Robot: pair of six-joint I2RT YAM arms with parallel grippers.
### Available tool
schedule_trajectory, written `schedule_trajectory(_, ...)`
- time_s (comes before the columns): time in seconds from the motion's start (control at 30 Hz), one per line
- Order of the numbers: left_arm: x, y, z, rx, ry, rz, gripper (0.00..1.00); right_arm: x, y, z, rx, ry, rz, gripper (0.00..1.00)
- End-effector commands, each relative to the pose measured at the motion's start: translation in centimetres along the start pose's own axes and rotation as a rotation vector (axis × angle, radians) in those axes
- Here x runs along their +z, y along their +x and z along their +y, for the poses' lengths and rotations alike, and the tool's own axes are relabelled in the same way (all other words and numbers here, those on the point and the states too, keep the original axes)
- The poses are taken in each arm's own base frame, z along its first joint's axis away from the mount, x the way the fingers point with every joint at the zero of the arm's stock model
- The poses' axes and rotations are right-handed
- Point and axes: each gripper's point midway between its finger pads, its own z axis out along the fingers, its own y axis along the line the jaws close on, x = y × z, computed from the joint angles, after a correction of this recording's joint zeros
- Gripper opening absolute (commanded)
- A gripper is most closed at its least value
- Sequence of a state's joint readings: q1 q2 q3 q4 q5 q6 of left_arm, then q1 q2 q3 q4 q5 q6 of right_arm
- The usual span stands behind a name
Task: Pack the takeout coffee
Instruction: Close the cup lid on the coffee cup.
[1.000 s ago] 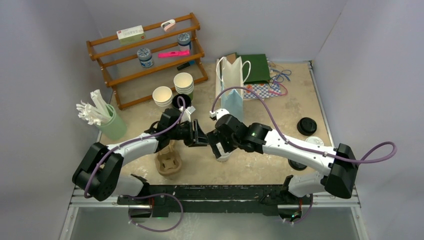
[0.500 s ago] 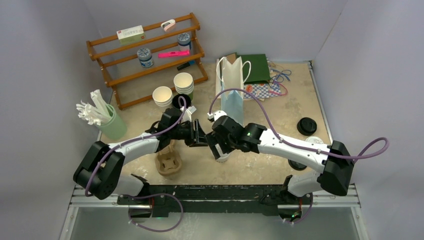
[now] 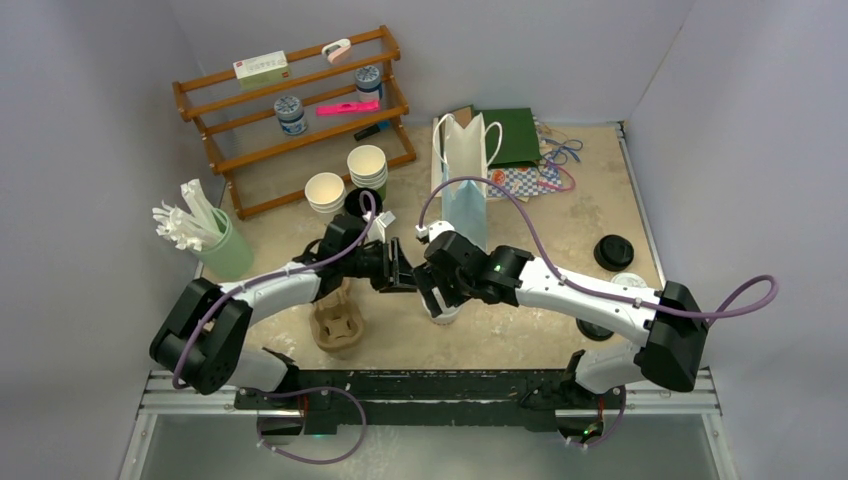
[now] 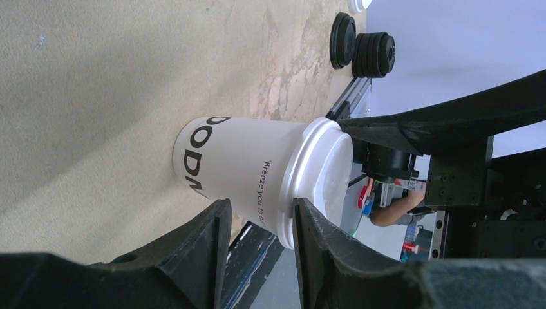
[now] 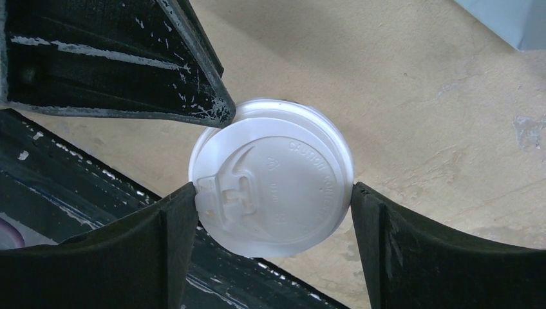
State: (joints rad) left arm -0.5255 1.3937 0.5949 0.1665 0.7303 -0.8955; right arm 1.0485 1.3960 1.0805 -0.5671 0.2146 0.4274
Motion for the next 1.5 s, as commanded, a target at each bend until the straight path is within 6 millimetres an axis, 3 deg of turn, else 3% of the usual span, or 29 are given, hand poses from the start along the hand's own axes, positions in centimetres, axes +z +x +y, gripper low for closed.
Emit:
schedule_trajectory(0.0, 0.6, 1.5, 0.2, 0.037, -0.018, 0.072, 0.41, 1.0, 1.9, -0.3, -0.032, 0.032, 0.062, 0.83)
schedule_trajectory(0.47, 0.9, 3.8, 2.6, 0.032, -0.138, 0.140, 0.41, 1.6, 3.8, 0.3, -0.110, 0.079, 0.118, 0.86)
schedule_trajectory(0.63, 0.9, 2.7, 1.4, 0.055, -0.134, 0.111, 0.41, 0.6, 3.1, 0.1, -0.086, 0.095, 0.094, 0.88)
schedule_trajectory(0.73, 0.5, 1.2, 0.2, 0.090, -0.150, 0.072, 0.41, -0.5, 2.3, 1.1, -0.041, 0.047, 0.068, 0.89)
schedule_trajectory(0.87, -0.6, -1.0, -1.7, 0.143, -0.180, -0.008, 0.50, -2.0, 0.7, 1.3, -0.007, 0.030, 0.004, 0.88)
schedule_trajectory(0.97, -1.3, -2.1, -3.0, 0.160, -0.173, -0.063, 0.56, -2.4, 0.8, 1.3, 0.016, 0.021, -0.002, 0.89)
schedule_trajectory(1.07, -1.6, -2.5, -3.6, 0.161, -0.164, -0.088, 0.59, -2.4, 1.5, 1.5, 0.048, 0.005, 0.002, 0.98)
schedule_trajectory(1.47, -3.0, -2.1, -4.0, 0.140, -0.178, -0.110, 0.59, -2.2, 1.6, 1.0, -0.004, 0.034, 0.023, 0.99)
